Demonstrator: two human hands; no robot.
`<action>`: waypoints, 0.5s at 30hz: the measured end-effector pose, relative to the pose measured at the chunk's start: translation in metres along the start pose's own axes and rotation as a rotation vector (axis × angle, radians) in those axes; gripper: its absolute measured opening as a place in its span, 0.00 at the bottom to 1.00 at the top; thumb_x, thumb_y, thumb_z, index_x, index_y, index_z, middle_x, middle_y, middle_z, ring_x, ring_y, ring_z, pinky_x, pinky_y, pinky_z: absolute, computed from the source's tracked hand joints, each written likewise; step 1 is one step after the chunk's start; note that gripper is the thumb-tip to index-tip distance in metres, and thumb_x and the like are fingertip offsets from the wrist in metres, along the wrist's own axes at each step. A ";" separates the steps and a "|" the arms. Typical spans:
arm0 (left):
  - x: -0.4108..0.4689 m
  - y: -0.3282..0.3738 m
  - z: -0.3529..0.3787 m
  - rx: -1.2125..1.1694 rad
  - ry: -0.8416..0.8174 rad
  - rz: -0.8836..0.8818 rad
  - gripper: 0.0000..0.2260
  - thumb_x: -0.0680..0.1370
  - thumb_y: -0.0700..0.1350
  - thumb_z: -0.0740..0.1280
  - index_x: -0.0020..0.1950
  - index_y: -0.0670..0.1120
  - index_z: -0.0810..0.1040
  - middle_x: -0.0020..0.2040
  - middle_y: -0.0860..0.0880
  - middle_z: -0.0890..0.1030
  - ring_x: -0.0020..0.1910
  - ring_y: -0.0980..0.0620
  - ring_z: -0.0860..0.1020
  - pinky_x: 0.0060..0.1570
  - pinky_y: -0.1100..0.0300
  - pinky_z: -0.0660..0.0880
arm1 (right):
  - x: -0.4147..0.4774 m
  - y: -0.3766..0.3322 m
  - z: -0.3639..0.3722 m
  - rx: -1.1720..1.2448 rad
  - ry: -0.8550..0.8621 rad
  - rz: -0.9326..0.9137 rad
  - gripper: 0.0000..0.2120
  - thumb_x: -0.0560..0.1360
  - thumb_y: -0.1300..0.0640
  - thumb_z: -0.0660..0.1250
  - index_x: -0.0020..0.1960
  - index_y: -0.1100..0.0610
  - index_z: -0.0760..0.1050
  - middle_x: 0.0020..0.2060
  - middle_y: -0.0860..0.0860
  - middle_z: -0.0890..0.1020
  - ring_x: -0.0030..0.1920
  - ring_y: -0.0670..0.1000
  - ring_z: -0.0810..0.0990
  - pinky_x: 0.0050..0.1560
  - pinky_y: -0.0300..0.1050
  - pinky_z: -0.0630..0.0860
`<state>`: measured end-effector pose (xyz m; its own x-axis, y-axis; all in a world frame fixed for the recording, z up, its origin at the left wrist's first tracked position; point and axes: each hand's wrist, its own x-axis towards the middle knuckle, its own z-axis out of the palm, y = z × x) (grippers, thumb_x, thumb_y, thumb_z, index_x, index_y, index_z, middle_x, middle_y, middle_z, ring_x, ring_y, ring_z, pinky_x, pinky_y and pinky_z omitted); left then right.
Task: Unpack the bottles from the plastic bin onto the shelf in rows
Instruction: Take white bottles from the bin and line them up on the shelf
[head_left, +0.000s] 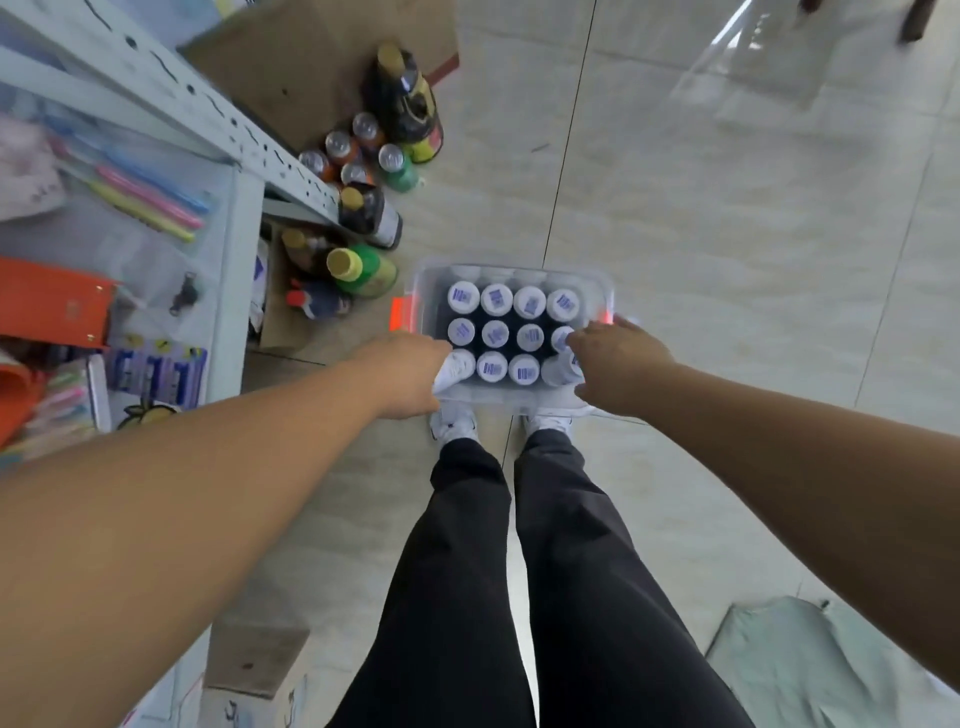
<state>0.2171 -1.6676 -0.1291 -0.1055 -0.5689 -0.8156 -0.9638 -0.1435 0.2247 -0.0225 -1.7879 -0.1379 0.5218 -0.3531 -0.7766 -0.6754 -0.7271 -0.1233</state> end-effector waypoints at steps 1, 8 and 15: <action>0.005 -0.002 0.009 0.023 0.004 -0.003 0.13 0.72 0.51 0.71 0.44 0.52 0.66 0.46 0.51 0.77 0.44 0.48 0.74 0.37 0.54 0.70 | 0.006 0.000 0.006 -0.085 0.007 -0.009 0.20 0.75 0.53 0.67 0.65 0.54 0.71 0.62 0.52 0.78 0.69 0.55 0.70 0.74 0.52 0.59; 0.032 -0.012 0.042 0.164 0.145 0.021 0.08 0.73 0.40 0.67 0.49 0.49 0.72 0.47 0.50 0.80 0.49 0.45 0.78 0.62 0.51 0.70 | 0.029 0.000 0.038 -0.142 0.090 0.054 0.17 0.73 0.61 0.62 0.61 0.54 0.74 0.54 0.51 0.82 0.68 0.54 0.72 0.78 0.55 0.46; 0.030 -0.009 0.053 0.061 0.278 0.051 0.11 0.75 0.52 0.65 0.54 0.47 0.74 0.48 0.49 0.79 0.47 0.44 0.76 0.42 0.55 0.65 | 0.033 -0.020 0.040 0.011 0.087 0.021 0.11 0.76 0.55 0.64 0.57 0.54 0.72 0.48 0.52 0.83 0.52 0.57 0.82 0.69 0.51 0.64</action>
<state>0.2100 -1.6407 -0.1842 -0.0913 -0.7755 -0.6247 -0.9729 -0.0644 0.2222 -0.0124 -1.7610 -0.1863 0.5505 -0.4183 -0.7225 -0.6922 -0.7124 -0.1151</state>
